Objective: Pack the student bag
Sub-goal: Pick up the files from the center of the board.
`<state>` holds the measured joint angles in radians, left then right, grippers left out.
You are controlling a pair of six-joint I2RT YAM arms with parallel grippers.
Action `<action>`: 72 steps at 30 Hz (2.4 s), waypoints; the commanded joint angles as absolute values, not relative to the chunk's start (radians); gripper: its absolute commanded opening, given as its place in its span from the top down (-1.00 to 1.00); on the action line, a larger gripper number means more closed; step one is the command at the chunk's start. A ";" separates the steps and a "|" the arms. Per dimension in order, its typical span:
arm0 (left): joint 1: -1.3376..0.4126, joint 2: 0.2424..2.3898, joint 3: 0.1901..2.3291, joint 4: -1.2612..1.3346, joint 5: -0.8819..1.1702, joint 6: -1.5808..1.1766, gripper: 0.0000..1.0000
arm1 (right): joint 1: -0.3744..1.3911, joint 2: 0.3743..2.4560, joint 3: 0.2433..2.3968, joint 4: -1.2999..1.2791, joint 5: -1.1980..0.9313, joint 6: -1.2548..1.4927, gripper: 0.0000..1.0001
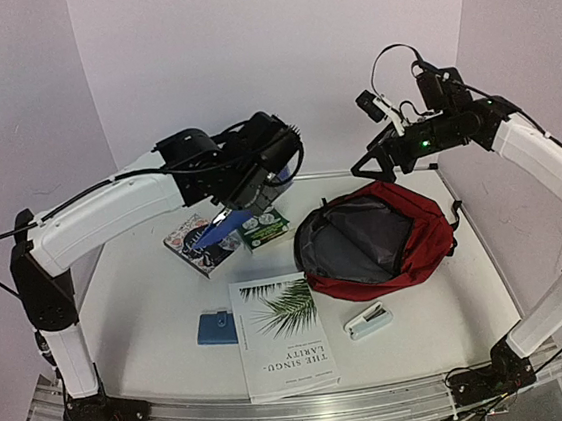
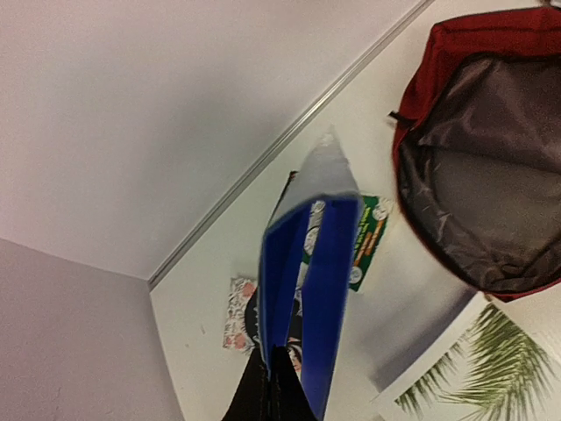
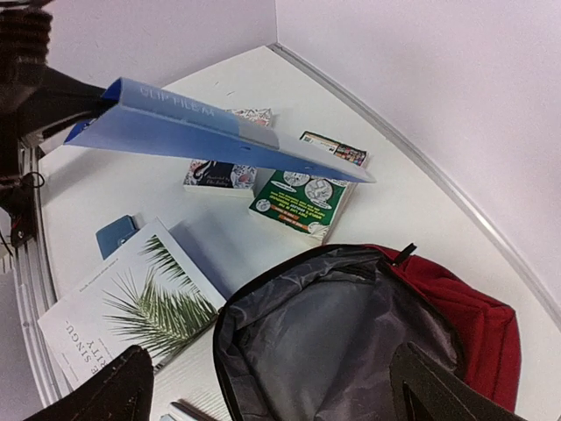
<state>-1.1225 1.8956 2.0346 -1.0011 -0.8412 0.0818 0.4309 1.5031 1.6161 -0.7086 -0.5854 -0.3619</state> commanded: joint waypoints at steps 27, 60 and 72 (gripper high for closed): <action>-1.119 1.540 1.758 -0.539 0.098 0.173 1.00 | 0.560 1.432 1.568 -0.898 -0.642 -0.841 -0.88; -1.003 1.340 1.601 -0.455 -0.232 -0.386 -0.99 | 0.560 1.372 1.758 -0.820 -0.318 -0.860 1.00; -0.977 1.209 1.418 -0.271 -0.278 -0.678 -0.99 | 0.562 1.322 1.565 -0.390 0.125 -1.015 1.00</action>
<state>-0.9816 1.2293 1.4201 -0.3582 -0.2450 -0.5372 0.5621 1.3513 1.6813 -0.6987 -0.1453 -0.8757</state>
